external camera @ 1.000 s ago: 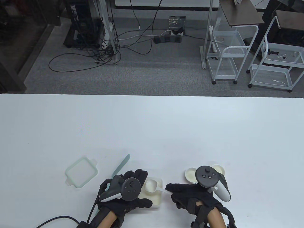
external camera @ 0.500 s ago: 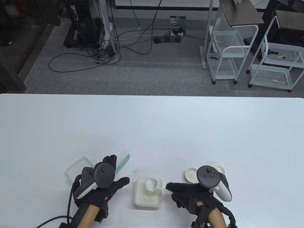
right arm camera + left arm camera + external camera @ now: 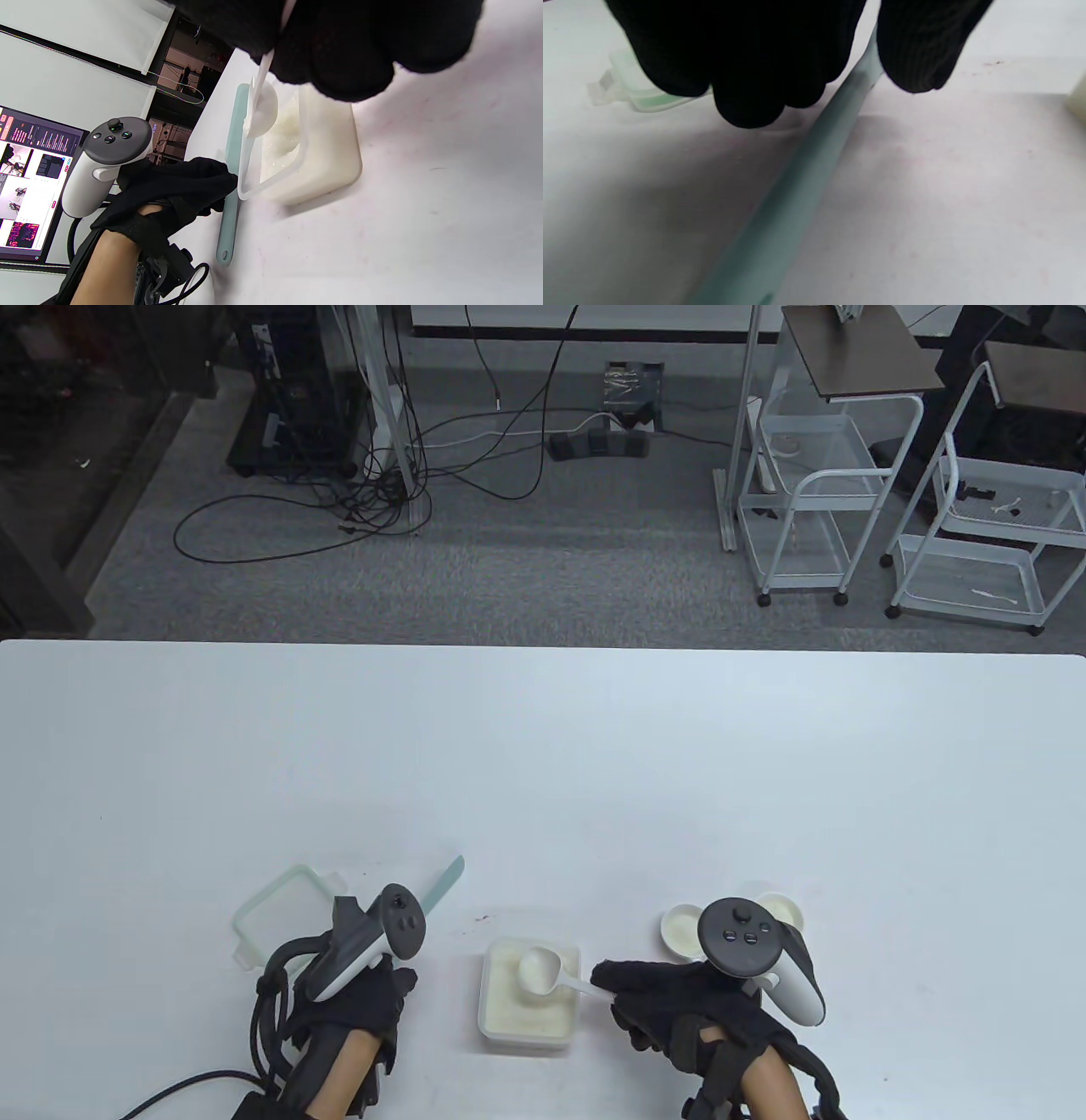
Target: Scoop white sugar with coffee spoon and level it off using dessert spatula
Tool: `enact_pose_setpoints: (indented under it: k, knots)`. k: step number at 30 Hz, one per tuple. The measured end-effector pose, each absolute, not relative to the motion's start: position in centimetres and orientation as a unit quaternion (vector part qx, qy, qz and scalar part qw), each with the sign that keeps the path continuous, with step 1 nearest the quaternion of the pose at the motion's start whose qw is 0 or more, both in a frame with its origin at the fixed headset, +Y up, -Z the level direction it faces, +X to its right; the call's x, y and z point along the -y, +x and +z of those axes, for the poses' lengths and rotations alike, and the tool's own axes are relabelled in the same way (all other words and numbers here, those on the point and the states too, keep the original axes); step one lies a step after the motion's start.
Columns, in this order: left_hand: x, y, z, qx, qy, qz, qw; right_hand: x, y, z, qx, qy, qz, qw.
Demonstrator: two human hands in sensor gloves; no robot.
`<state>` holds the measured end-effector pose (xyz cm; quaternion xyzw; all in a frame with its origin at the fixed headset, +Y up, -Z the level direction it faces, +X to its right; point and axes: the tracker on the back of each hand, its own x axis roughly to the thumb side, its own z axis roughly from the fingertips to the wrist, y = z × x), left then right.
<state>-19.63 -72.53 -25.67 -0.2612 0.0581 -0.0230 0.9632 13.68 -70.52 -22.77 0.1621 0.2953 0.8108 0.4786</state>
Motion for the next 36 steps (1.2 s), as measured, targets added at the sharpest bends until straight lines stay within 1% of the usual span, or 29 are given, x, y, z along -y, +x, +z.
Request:
enact_pose_setpoints:
  k: [2,5,8,14,16,19,25,33,36]
  knots:
    - [73.0,-19.2,-25.6,-0.061,-0.27,-0.042,0.96,70.5,13.7,-22.8,-0.296,0.163,0.811,0.477]
    - [73.6,-18.4,-25.6,-0.061,-0.261,-0.091,0.959,70.5,13.6,-22.7,-0.297,0.163,0.812,0.476]
    - [73.8,-17.8,-25.6,-0.061,-0.256,-0.113,0.958,70.4,13.6,-22.7,-0.298,0.163,0.812,0.475]
    - [73.7,-17.8,-25.6,-0.062,-0.248,-0.115,0.96,70.4,13.6,-22.7,-0.296,0.163,0.812,0.476]
    - [73.3,-18.1,-25.7,-0.056,-0.234,-0.081,0.967,70.4,13.6,-22.7,-0.294,0.164,0.812,0.477]
    - [71.8,-18.8,-25.4,-0.047,-0.224,-0.009,0.973,70.3,13.7,-22.8,-0.292,0.165,0.81,0.48]
    - [69.5,-19.4,-24.7,-0.026,-0.228,0.126,0.965,70.3,13.8,-22.8,-0.291,0.165,0.808,0.484]
    - [68.4,-19.3,-24.3,0.01,-0.248,0.178,0.952,70.2,14.1,-22.9,-0.283,0.163,0.807,0.492]
    - [67.7,-18.9,-23.9,0.044,-0.263,0.207,0.941,70.1,14.3,-22.9,-0.278,0.161,0.806,0.497]
